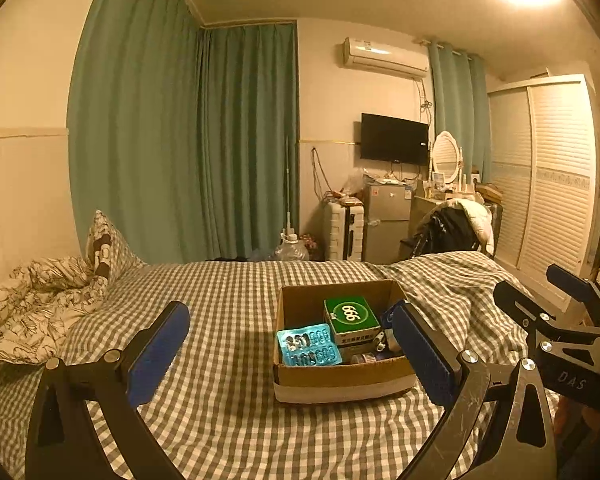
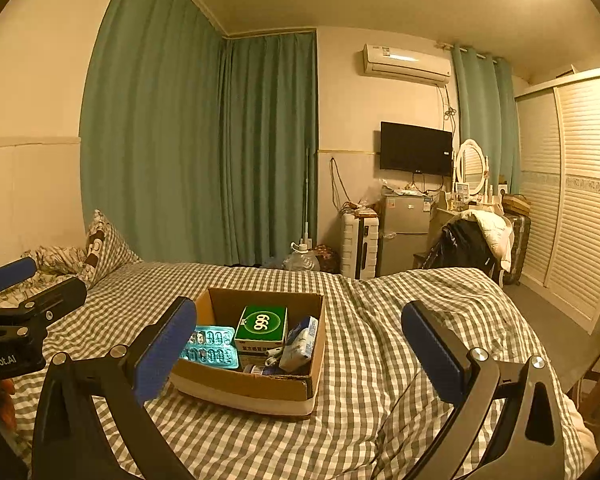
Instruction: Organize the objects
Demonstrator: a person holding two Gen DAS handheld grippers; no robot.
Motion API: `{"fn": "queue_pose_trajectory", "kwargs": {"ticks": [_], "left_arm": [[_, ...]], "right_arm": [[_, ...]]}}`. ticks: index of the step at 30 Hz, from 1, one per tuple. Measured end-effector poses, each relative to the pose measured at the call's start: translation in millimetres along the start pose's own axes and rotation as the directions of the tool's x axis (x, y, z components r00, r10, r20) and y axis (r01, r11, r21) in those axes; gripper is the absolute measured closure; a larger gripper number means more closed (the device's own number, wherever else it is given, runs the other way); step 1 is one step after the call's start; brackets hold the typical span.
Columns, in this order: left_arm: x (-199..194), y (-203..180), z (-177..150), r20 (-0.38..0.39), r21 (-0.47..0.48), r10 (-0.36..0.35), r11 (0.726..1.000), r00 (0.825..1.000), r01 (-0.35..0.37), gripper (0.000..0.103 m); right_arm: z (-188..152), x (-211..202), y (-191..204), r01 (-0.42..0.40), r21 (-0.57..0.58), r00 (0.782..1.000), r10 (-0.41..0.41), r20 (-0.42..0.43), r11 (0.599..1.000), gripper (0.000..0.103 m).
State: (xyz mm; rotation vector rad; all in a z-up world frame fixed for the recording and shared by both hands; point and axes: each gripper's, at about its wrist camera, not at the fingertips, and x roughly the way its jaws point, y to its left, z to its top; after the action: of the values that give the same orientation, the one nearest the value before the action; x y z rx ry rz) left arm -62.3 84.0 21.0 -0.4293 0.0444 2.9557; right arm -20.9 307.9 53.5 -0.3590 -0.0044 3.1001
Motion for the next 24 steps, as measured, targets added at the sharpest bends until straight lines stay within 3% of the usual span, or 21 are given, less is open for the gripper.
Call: {"fn": "queue_pose_trajectory", "kwargs": {"ticks": [24], "left_arm": [[-0.6, -4.0, 1.7, -0.019, -0.011, -0.007, 1.000, 1.000, 0.006, 0.000]], "right_arm": [[-0.2, -3.1, 0.0, -0.011, 0.005, 1.000, 0.011, -0.008, 1.000, 0.000]]}}
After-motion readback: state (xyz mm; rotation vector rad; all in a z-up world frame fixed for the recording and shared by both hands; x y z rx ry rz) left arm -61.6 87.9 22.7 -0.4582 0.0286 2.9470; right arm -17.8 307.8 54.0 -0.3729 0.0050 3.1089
